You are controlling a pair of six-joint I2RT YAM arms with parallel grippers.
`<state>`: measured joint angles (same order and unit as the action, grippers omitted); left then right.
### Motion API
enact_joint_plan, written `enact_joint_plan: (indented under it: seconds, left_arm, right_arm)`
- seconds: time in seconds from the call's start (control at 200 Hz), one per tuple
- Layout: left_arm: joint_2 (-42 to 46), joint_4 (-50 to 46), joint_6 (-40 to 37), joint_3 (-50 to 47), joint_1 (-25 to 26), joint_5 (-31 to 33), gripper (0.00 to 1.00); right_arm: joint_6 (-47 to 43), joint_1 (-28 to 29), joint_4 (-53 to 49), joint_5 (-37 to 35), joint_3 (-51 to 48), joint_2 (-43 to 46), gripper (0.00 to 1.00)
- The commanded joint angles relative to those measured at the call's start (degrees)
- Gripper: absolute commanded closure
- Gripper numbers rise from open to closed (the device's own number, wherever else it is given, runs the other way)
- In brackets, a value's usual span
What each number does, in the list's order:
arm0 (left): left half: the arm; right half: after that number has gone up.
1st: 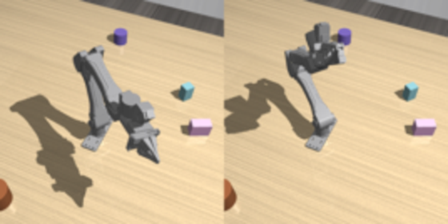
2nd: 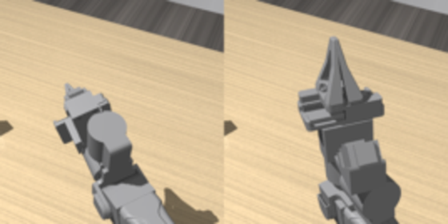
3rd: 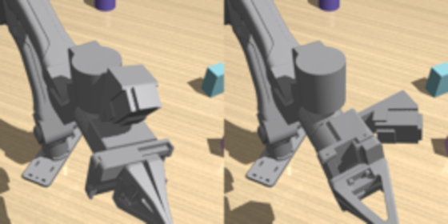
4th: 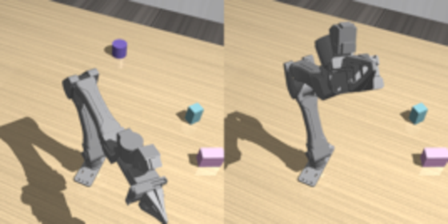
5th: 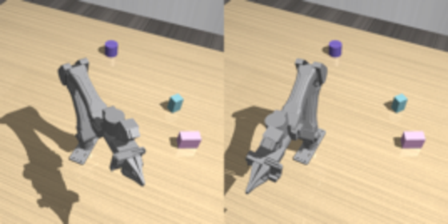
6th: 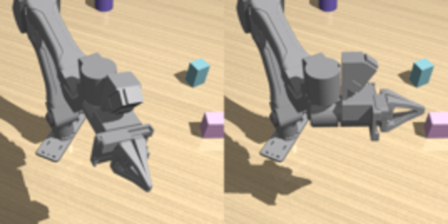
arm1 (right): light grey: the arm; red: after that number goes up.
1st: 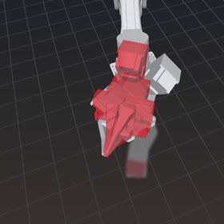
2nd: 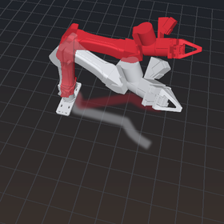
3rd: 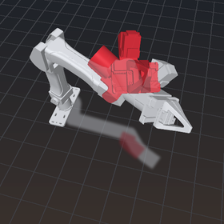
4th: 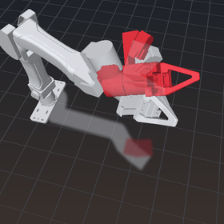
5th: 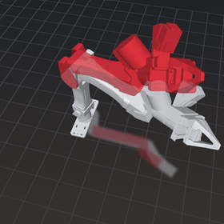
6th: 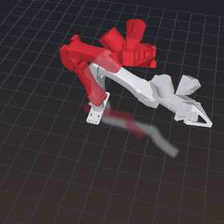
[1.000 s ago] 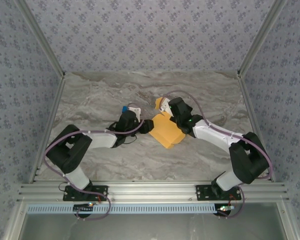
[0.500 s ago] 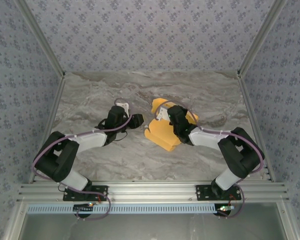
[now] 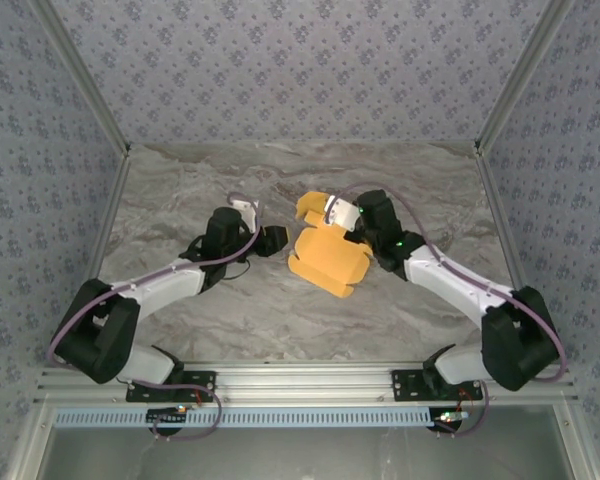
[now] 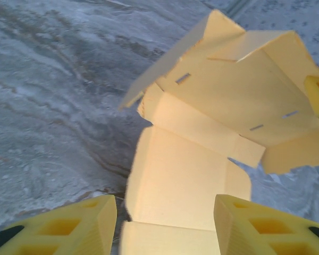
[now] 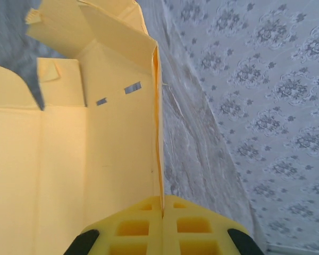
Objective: Fold the paper box
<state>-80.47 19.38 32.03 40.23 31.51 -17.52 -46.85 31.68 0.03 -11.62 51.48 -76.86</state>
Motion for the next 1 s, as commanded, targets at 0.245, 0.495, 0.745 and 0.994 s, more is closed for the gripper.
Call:
enact_joint_plan:
  seconds: [0.245, 0.495, 0.745, 0.994]
  left_arm:
    - [2.7, -17.8, -3.6, 16.9, 3.7, -4.7, 0.49]
    - [-4.0, -26.1, -2.0, 27.5, 4.0, -5.0, 0.49]
    - [-10.7, -30.5, -3.4, 34.9, 5.1, -5.2, 0.49]
    - [-14.5, -31.0, -3.3, 37.0, 5.7, -5.2, 0.49]
  right_arm:
    - [8.2, -0.8, -15.0, 12.8, 3.5, 4.2, 1.0]
    - [8.7, -0.7, -14.4, 12.8, 3.1, 4.7, 1.0]
    - [9.1, -0.2, -13.7, 11.7, 3.2, 4.7, 1.0]
    - [9.6, 0.2, -13.2, 11.1, 3.1, 4.8, 1.0]
